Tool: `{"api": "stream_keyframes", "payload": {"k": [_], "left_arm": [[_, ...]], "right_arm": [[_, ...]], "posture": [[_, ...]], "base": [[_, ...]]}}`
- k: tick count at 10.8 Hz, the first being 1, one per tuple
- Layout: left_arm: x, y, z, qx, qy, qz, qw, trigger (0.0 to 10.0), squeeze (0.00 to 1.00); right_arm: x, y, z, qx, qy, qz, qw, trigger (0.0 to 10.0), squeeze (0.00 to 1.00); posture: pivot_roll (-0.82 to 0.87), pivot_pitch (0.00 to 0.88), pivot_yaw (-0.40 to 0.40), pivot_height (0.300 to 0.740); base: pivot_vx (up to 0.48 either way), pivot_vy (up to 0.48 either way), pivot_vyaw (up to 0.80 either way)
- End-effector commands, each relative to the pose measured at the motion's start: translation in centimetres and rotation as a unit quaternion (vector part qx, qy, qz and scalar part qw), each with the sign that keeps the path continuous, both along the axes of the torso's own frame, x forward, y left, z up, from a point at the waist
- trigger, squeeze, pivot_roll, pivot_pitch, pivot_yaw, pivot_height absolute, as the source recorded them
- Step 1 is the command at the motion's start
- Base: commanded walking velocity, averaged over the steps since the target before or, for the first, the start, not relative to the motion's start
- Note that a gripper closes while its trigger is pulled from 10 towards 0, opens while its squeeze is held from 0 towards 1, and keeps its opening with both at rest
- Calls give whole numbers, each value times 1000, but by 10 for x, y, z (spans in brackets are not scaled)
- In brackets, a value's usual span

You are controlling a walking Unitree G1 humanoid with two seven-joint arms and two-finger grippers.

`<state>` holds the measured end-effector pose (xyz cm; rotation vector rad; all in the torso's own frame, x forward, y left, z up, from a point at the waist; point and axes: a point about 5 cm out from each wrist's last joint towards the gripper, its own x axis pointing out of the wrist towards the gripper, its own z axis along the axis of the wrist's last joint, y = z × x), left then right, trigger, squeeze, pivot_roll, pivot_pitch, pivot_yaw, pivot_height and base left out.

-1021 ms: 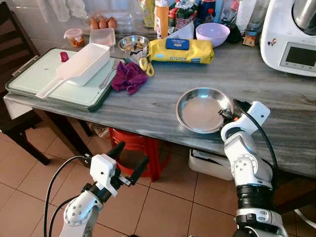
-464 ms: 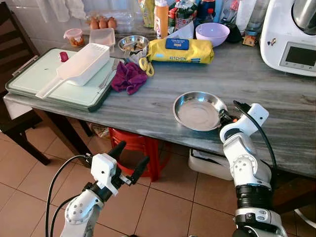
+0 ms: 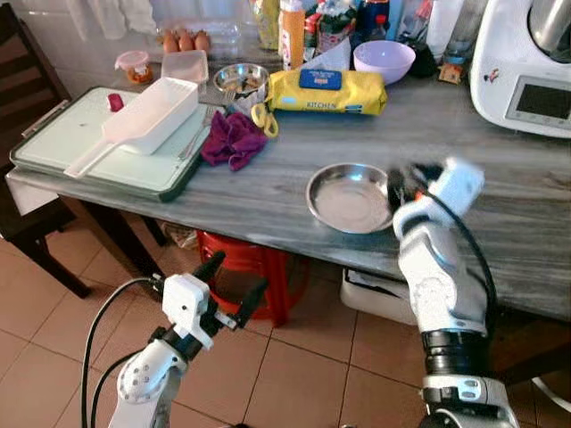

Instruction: Setting the table

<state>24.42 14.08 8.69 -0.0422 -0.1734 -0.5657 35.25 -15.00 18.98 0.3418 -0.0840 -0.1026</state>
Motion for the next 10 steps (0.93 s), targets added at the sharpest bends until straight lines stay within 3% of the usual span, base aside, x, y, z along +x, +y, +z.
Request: {"api": "stream_keyframes", "payload": {"k": [1, 2, 4, 5, 6, 7, 8, 9, 10], "left_arm": [[-1, 3, 2, 3, -2, 5, 1000, 10000, 0], [-1, 3, 4, 2, -3, 6, 1000, 10000, 0], [0, 4, 6, 4, -6, 17, 1000, 10000, 0], [1, 5, 7, 0, -7, 35, 999, 10000, 0], [2, 5, 12, -7, -12, 59, 998, 10000, 0], [2, 5, 13, -10, -11, 74, 997, 10000, 0], [4, 8, 14, -8, -6, 120, 993, 10000, 0], [6, 11, 16, -17, -5, 144, 989, 10000, 0], [7, 15, 16, -18, 5, 164, 986, 10000, 0]], "right_arm": [[-2, 6, 12, -24, -22, 6, 999, 10000, 1000], [-5, 9, 14, -32, -25, 9, 999, 10000, 1000], [-11, 8, 17, -153, -24, -25, 988, 10000, 1000], [-22, 17, 18, -187, -79, 69, 977, 10000, 1000], [-32, 13, 8, -210, -59, 50, 975, 10000, 118], [-40, 14, -1, -183, -43, 70, 980, 10000, 118], [-53, 12, -21, -157, -6, 96, 983, 10000, 0], [-60, 12, -28, -134, 2, 112, 985, 10000, 0], [-63, 8, -32, -144, 6, 109, 984, 10000, 0]], "posture": [[-47, 151, 46, 740], [-47, 151, 46, 740], [-45, 148, 46, 740], [-48, 145, 46, 740], [-53, 143, 44, 740], [-54, 143, 46, 740], [-59, 142, 47, 740], [-57, 141, 46, 740], [-53, 138, 44, 740]], "base": [[0, 0, 0], [0, 0, 0], [0, 0, 0], [0, 0, 0], [0, 0, 0], [0, 0, 0], [0, 0, 0], [0, 0, 0], [0, 0, 0]]}}
